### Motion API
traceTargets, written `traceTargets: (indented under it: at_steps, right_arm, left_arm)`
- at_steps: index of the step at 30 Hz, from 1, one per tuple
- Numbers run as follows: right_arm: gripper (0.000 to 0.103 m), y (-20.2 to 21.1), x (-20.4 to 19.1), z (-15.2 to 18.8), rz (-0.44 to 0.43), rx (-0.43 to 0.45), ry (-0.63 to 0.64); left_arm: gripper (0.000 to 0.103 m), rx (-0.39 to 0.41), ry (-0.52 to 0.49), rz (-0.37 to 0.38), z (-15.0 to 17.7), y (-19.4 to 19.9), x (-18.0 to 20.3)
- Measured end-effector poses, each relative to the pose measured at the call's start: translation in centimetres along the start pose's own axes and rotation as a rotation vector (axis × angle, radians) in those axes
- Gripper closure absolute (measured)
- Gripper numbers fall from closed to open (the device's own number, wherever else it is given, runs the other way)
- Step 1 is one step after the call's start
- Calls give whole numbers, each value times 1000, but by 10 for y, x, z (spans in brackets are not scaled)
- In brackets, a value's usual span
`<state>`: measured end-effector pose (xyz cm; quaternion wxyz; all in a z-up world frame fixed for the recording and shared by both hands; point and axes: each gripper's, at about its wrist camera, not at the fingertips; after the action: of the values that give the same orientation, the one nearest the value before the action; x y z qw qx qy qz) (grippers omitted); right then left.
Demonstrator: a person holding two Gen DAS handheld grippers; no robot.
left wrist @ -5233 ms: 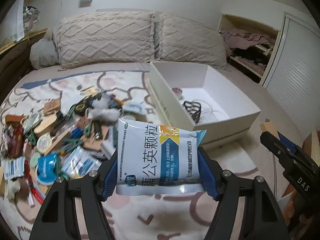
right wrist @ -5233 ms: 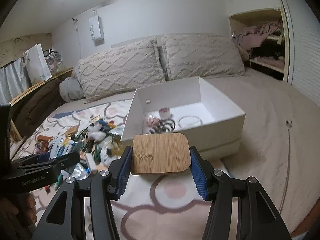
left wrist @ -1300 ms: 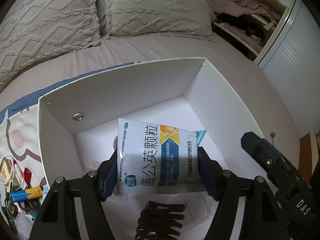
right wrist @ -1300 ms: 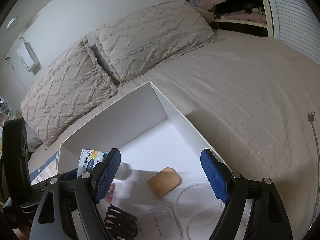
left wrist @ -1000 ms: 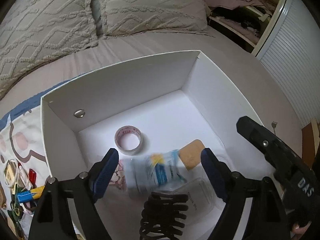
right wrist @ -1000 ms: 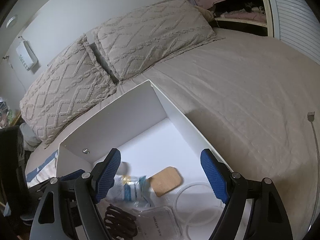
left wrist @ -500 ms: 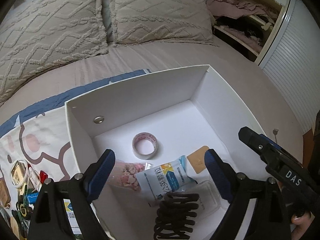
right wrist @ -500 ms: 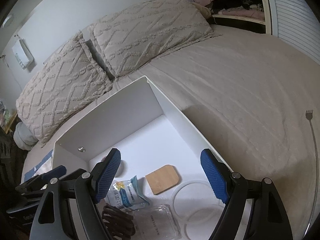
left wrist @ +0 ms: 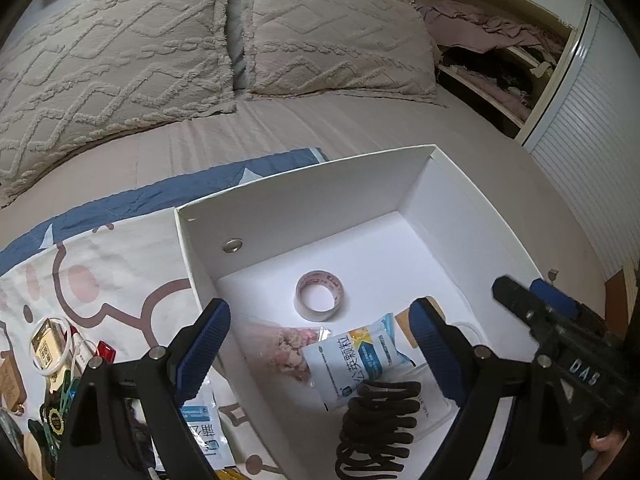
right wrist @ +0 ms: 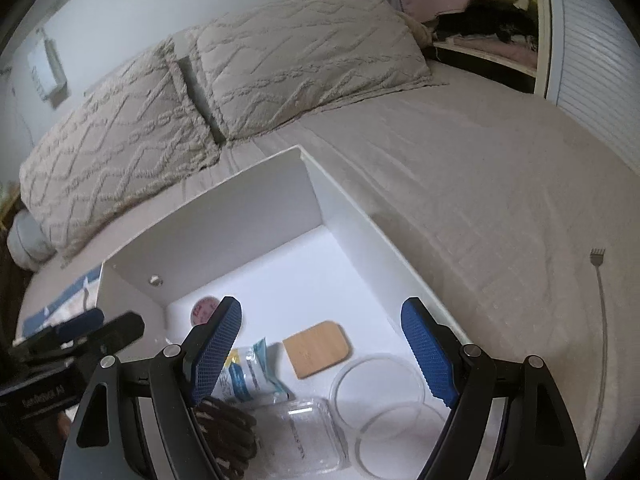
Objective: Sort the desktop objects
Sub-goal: 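Withdraw both tools from the box back toward the pile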
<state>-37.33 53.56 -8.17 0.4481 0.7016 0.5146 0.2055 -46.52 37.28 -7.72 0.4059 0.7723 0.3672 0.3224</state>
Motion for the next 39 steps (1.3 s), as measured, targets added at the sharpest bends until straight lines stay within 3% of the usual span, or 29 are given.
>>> traceTargets:
  at_steps: [2, 7, 18, 39]
  right_arm:
    - [19, 1, -3, 4, 12, -13, -1]
    - [2, 9, -6, 13, 36, -13, -14]
    - [2, 29, -25, 21, 40, 21, 9]
    - [2, 88, -87, 63, -30, 123, 166]
  left_arm:
    - [12, 6, -8, 6, 2, 3, -1]
    - [12, 27, -7, -3, 7, 14, -8]
    - [0, 60, 50, -20, 24, 43, -29]
    - [0, 154, 135, -78, 93, 121, -64]
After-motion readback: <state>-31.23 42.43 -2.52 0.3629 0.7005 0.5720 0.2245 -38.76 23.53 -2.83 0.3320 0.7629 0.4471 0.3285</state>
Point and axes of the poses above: each gripper's, at about its wrist camera, not at the fingertips, and y roughly against the way its jaws point, x to its right, z to its underside, and after that the axes turned 8 degrees about -x, right-handed
